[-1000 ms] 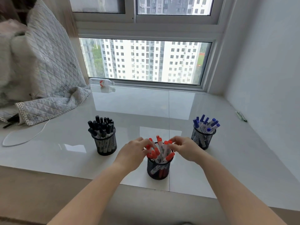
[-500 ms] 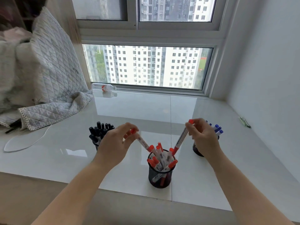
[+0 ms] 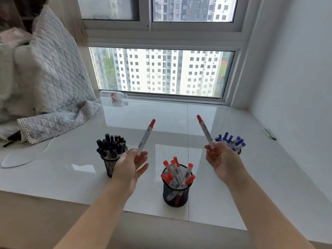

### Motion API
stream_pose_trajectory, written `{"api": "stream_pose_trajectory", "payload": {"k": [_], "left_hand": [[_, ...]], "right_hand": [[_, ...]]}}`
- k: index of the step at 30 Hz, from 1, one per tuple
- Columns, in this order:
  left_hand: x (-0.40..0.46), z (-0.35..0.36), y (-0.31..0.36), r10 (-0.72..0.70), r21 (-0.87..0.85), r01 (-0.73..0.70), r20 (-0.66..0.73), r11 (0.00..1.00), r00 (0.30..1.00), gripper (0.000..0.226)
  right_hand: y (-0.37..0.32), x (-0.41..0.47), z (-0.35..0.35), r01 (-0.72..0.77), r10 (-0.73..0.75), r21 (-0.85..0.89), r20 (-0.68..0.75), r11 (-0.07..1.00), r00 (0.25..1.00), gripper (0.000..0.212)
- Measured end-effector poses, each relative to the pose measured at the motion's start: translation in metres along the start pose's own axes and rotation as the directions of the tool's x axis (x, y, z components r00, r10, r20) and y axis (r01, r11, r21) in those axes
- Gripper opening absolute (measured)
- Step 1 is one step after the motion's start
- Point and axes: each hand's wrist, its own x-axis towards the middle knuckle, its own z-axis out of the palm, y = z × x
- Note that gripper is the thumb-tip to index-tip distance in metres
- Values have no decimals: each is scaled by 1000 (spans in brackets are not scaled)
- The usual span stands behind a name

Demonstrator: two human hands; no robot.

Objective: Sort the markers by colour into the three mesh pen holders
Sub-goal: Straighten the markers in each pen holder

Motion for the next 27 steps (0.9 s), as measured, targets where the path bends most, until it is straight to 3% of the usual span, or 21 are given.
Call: {"api": "stream_pose_trajectory", "payload": {"k": [3,6,9,11,13,17,23,27], "left_hand": [[-4,0,-9,-93,-55,103,159,993,983,9],[-8,0,-14,-106,-19,116,269,993,957,20],[-10,0,-14,-73,80,52,285,995,956,21],[-10,1,-14,-8,215,-51,265,975,964,15],[-9,2,-16,76,334,-162,255,929,964,8],[-11,6,-21,187,395,-262,219,881,958,15],[-8,0,-27,301,550,-375,223,747,927,8],[-8,0,-27,348,607,-441,272,661,897,14]], "right_hand": [[7,-1,2,-59,54,61,81,996,995,8],[11,-2,2,-65,59,29,154,998,986,13],[13,-4,2,-21,25,-22,213,1000,977,18],[17,-5,5,45,-7,-162,231,986,973,16],[23,-8,10,107,-23,-350,234,931,972,5],[38,-13,19,258,-125,-672,240,694,963,17],[53,-16,12,415,-213,-805,356,424,910,8],[57,-17,8,429,-262,-806,346,409,901,33]]}}
